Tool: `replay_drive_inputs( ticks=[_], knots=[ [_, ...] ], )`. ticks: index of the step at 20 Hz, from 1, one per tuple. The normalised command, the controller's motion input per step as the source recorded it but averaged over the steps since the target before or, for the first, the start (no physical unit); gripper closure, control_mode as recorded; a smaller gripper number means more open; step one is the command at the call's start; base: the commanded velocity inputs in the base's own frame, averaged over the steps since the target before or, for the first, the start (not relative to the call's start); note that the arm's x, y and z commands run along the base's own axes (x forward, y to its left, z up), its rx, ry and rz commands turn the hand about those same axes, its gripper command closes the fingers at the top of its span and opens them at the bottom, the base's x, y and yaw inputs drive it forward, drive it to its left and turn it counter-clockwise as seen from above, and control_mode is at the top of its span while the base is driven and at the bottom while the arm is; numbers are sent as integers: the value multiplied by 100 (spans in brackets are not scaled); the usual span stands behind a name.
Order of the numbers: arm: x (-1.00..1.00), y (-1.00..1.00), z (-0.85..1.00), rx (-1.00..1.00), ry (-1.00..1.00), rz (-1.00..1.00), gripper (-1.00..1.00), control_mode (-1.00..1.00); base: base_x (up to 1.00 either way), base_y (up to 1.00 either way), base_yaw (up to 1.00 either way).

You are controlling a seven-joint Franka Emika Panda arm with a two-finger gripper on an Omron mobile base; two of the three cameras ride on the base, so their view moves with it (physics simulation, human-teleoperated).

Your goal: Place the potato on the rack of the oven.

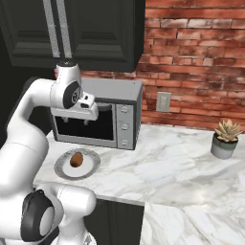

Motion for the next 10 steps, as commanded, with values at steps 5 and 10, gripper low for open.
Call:
replay_drive_inputs(
  ticks=[5,10],
  knots=[
    [0,43,-83,0,6,0,-100,-100,0,0,0],
    [7,27,-69,0,0,0,-100,-100,0,0,0]
  ],
)
